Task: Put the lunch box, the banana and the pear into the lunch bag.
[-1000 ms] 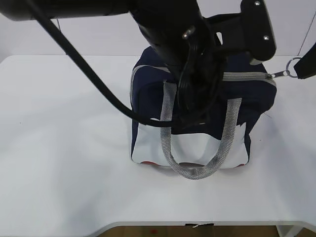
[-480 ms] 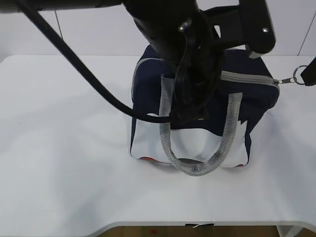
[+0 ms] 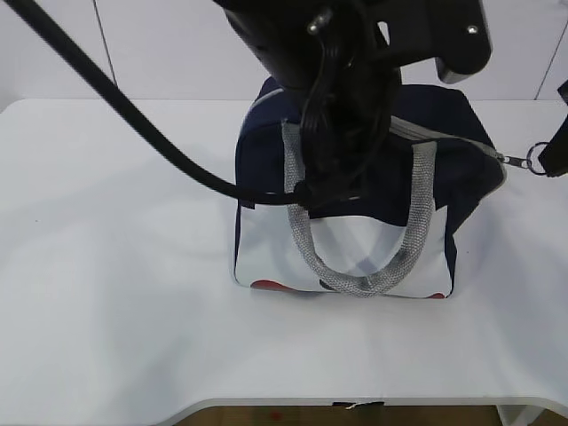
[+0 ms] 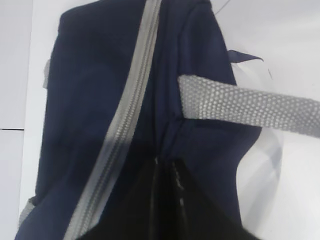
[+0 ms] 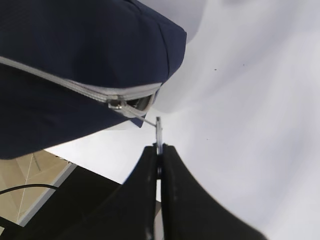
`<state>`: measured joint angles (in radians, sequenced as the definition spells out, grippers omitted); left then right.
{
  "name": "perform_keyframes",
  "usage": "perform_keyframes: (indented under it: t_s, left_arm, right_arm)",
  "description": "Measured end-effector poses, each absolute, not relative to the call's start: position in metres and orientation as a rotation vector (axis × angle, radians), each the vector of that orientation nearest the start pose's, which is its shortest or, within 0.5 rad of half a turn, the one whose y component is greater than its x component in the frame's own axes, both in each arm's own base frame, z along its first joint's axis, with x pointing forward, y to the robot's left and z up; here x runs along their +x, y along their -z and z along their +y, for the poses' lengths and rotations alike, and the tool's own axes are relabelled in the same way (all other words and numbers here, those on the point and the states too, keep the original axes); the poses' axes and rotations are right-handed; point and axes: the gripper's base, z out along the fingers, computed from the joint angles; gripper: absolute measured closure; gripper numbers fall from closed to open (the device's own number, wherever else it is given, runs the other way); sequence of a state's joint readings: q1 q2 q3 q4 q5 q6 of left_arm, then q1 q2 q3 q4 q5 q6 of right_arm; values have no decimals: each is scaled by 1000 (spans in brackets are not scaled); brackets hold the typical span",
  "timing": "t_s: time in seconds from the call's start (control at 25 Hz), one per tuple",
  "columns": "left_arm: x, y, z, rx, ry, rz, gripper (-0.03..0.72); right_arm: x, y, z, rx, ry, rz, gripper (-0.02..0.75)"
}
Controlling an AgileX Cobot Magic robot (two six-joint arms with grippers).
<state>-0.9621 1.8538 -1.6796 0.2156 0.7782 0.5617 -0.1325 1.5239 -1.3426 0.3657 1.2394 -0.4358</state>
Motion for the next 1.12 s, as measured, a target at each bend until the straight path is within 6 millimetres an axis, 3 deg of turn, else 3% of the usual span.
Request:
perform_keyframes:
  t_s: [1.12]
  left_arm:
    - [256, -343, -332, 1679, -122, 1597, 689]
  right_arm:
    - [323, -284, -13, -260, -419, 2877, 731]
